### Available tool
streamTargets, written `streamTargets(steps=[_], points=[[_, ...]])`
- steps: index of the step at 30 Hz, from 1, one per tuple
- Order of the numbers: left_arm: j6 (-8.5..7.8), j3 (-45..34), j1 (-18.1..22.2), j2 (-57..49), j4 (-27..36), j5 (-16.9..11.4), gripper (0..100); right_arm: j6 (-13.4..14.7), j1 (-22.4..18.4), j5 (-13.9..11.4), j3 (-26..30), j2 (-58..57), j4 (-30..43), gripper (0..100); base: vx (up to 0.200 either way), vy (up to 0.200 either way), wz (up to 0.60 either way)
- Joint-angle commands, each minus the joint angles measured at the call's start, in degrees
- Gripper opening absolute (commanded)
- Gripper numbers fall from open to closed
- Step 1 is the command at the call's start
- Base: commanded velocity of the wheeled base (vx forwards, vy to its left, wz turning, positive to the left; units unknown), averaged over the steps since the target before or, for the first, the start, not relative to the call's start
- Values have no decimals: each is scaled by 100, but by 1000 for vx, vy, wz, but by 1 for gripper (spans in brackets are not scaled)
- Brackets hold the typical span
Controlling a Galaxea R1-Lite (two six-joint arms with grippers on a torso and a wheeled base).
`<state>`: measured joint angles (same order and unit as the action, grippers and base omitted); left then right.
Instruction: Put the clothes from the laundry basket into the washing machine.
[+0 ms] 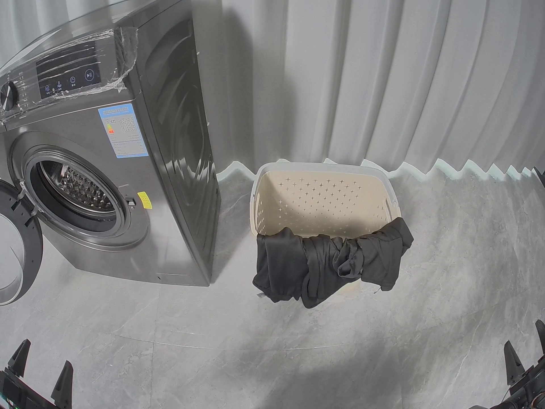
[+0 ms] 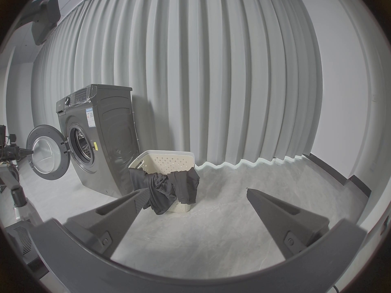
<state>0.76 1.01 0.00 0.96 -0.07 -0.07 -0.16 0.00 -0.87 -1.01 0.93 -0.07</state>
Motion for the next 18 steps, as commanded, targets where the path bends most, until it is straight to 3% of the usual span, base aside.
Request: streamTargets(steps=[1, 10, 18], points=[[4, -92, 0, -88, -1, -1, 100, -2, 0, -1, 101, -84, -1, 100, 0, -200, 0], [-5, -92, 0, -88, -1, -1, 100, -2, 0, -1, 101, -84, -1, 100, 0, -200, 0], [-5, -92, 0, -79, -1, -1, 100, -2, 0, -1, 101, -84, -1, 100, 0, 0, 0]])
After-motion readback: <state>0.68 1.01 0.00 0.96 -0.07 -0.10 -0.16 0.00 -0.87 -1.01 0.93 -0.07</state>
